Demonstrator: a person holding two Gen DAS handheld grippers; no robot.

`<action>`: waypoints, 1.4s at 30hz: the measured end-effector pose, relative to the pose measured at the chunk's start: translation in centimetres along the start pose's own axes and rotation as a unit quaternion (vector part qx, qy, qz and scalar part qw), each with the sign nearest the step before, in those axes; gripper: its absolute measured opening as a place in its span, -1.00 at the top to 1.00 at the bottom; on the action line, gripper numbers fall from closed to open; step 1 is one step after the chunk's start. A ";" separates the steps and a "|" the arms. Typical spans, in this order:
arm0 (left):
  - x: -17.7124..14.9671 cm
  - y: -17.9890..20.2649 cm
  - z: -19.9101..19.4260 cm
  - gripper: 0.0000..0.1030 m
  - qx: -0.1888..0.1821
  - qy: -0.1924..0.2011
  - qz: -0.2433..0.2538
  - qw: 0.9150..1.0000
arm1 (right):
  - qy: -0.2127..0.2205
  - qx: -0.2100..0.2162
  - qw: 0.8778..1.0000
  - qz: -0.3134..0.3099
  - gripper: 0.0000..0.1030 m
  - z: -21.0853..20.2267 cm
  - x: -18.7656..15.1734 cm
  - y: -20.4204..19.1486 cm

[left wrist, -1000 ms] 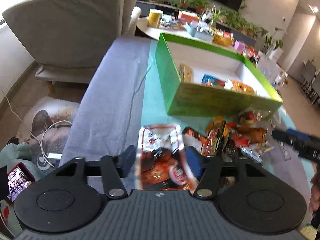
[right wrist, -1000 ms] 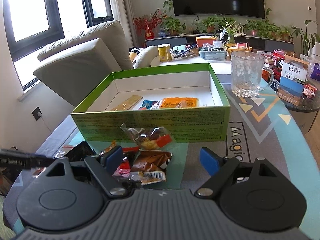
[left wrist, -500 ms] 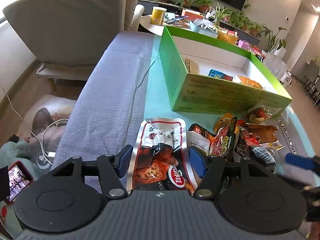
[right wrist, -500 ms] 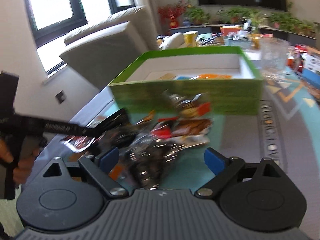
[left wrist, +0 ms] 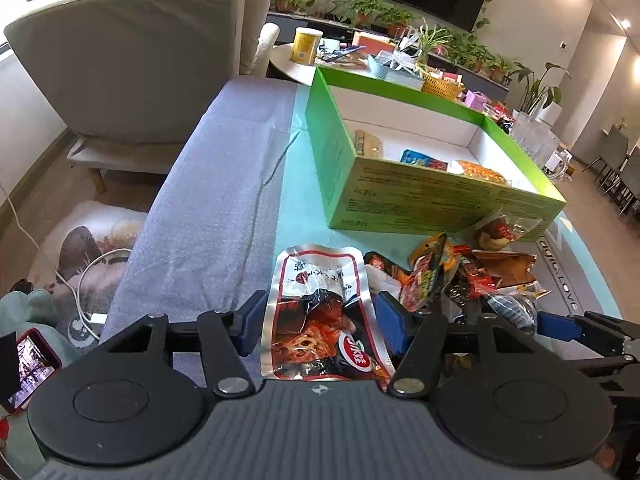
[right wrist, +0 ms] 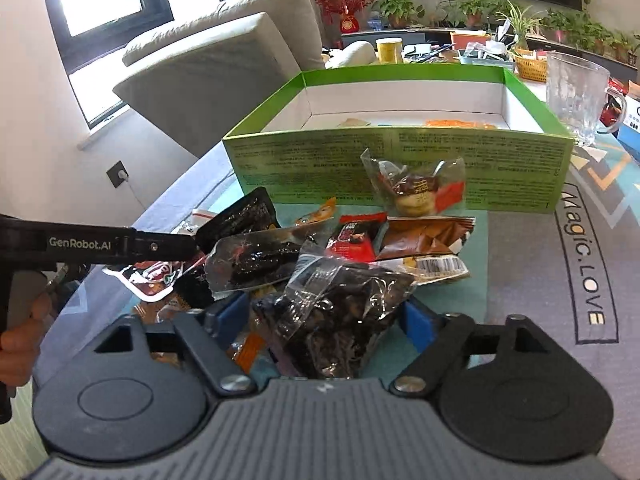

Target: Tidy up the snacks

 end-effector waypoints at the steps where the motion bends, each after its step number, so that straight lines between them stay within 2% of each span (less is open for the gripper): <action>1: 0.0 0.1 -0.1 -0.08 -0.002 0.003 0.002 1.000 | 0.004 0.004 1.000 0.006 -0.15 -0.3 -0.1 0.3; 3: 0.0 0.4 -0.4 -0.08 -0.004 0.009 0.009 1.000 | 0.014 0.012 1.000 0.022 -0.14 -1.1 0.0 0.9; 7: 0.1 0.8 -1.0 -0.07 -0.008 0.019 0.012 1.000 | 0.029 -0.014 0.999 0.011 -0.14 -2.2 0.2 1.0; 13: 0.6 1.4 -2.1 -0.07 -0.012 0.038 0.014 0.999 | 0.060 -0.020 0.998 0.024 -0.14 -4.0 0.7 2.0; 30: 3.6 4.1 -3.5 -0.08 -0.027 0.089 0.034 0.995 | 0.133 -0.014 0.990 0.041 -0.14 -6.4 4.0 2.9; 38: 6.7 5.7 -2.5 -0.08 -0.037 0.122 0.028 0.991 | 0.159 -0.016 0.987 0.033 -0.14 -5.9 6.6 3.3; 42: 7.5 6.5 -0.9 -0.08 -0.042 0.123 0.019 0.991 | 0.165 -0.021 0.986 0.032 -0.14 -5.5 7.3 3.8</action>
Point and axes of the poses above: each gripper's, at about its wrist camera, not at the fingertips, and z roughly the way its jaws point, y to its right, x to its top, the point moved 1 cm from there along z, roughly the way its jaws point, and after that the axes turned 3 degrees about -y, right-handed, at the moved point
